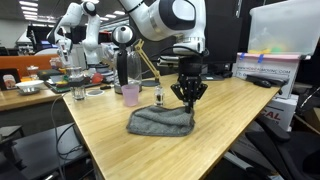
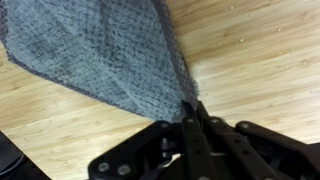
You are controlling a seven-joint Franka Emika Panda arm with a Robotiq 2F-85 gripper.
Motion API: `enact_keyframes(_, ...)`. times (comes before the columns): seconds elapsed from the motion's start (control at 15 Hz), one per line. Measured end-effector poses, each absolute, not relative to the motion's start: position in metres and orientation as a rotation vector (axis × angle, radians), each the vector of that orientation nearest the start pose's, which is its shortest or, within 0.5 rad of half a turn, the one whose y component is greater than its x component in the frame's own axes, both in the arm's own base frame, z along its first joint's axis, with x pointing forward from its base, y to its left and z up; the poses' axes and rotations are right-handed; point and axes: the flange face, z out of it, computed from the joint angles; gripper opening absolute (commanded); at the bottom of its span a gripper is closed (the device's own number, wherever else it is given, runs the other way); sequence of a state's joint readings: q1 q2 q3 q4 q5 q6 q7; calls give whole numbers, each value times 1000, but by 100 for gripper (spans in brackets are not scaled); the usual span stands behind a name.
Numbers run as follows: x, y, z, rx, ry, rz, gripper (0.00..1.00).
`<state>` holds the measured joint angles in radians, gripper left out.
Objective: Unfold the towel
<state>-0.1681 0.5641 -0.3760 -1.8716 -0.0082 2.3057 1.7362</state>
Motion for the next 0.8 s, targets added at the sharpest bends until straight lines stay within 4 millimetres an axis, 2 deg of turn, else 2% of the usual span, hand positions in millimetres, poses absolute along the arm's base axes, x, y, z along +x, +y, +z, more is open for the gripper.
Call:
enact_keyframes(0.33, 545, -315, 230, -1470, 3066, -153, 1)
enact_keyframes(0.8, 562, -296, 240, -1491, 3102, -315, 1)
